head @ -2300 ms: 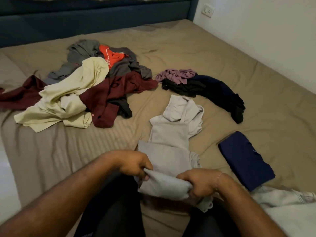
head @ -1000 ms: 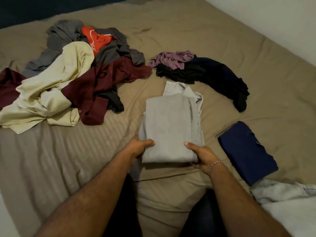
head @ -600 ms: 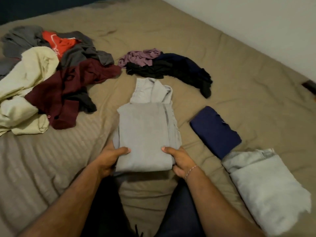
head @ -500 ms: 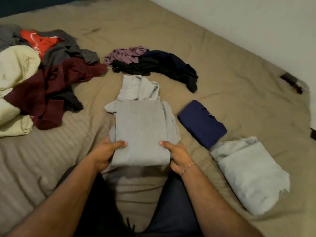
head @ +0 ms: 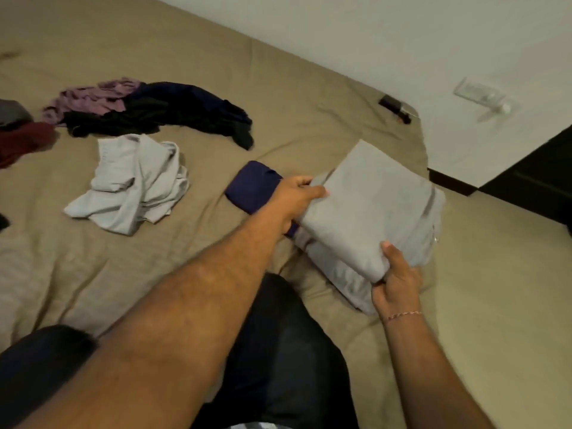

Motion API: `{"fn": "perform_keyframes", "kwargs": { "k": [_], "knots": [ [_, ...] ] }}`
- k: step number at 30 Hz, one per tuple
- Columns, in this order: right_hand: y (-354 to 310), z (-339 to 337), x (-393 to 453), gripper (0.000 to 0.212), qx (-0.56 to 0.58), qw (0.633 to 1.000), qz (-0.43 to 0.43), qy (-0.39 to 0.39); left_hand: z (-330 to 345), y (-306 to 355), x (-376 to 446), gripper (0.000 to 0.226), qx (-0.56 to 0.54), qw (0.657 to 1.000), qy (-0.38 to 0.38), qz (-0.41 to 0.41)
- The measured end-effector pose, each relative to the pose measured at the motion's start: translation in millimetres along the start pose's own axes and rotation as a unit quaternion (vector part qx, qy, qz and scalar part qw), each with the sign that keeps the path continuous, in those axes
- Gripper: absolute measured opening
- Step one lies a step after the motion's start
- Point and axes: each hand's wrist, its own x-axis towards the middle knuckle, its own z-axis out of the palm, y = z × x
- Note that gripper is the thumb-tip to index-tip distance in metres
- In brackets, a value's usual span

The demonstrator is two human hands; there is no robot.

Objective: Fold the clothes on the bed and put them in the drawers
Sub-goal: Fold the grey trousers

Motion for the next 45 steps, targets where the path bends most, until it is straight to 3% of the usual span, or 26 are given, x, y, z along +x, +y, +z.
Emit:
{"fn": "perform_keyframes", "kwargs": {
  "k": [2,5,8,11,13,15,19,21,23,25,27,29,31,33,35,37,39,40,42,45],
  "knots": [
    [4,-23,12,0.05,-0.055,0.994,0.081,0.052,21,-24,5,0.02,0.065,0.997,0.031,-0.011],
    [13,-49,27,0.049,-0.161,0.961,0.207,0.091,11,-66,-11,0.018,0.183,0.983,0.022,0.001],
    [23,-54,43,0.045,-0.223,0.945,0.221,0.093,-52,-102,-36,0.019,0.234,0.972,0.021,0.01],
    [41,-39,49,0.057,-0.289,0.935,0.177,0.106,-135,-120,-62,0.021,0.243,0.964,0.107,0.002],
    [51,-19,52,0.065,-0.379,0.919,0.095,0.055,-187,-125,-77,0.015,0.231,0.949,0.213,-0.033],
    [63,5,48,0.072,-0.479,0.878,0.009,-0.02,-230,-127,-94,0.012,0.219,0.925,0.3,-0.077],
    [74,37,33,0.086,-0.652,0.738,-0.17,-0.048,-286,-121,-109,0.013,0.208,0.903,0.363,-0.098],
    [81,59,21,0.089,-0.686,0.678,-0.254,-0.076,-302,-114,-112,0.015,0.212,0.895,0.383,-0.089],
    [109,93,-5,0.085,-0.681,0.647,-0.27,-0.212,-319,-113,-112,0.023,0.226,0.883,0.399,-0.098],
    [149,131,-38,0.083,-0.678,0.605,-0.223,-0.354,-334,-114,-109,0.039,0.246,0.872,0.406,-0.116],
    [189,166,-68,0.082,-0.673,0.558,-0.197,-0.443,-347,-113,-104,0.05,0.256,0.869,0.409,-0.113],
    [222,192,-88,0.081,-0.664,0.534,-0.177,-0.493,-354,-116,-100,0.05,0.321,0.871,0.368,-0.05],
    [245,213,-101,0.078,-0.653,0.532,-0.149,-0.518,-349,-122,-93,0.04,0.502,0.833,0.232,-0.02],
    [267,237,-110,0.073,-0.633,0.546,-0.138,-0.531,-348,-128,-78,0.034,0.597,0.794,0.113,-0.035],
    [280,252,-114,0.068,-0.61,0.581,-0.124,-0.525,-344,-132,-64,0.055,0.61,0.785,0.085,-0.059],
    [287,265,-113,0.063,-0.591,0.623,-0.112,-0.5,-344,-127,-57,0.067,0.557,0.819,0.129,-0.049],
    [288,277,-110,0.06,-0.584,0.647,-0.128,-0.473,-345,-119,-61,0.04,0.473,0.868,0.151,0.027],
    [289,286,-108,0.061,-0.59,0.638,-0.157,-0.47,-344,-116,-66,0.027,0.444,0.884,0.14,0.054],
    [293,311,-103,0.067,-0.62,0.566,-0.235,-0.489,-337,-112,-85,0.016,0.405,0.907,0.091,0.068],
    [311,344,-102,0.09,-0.705,0.391,-0.259,-0.533,-316,-122,-127,0.016,0.304,0.951,-0.036,0.044]
  ]
}}
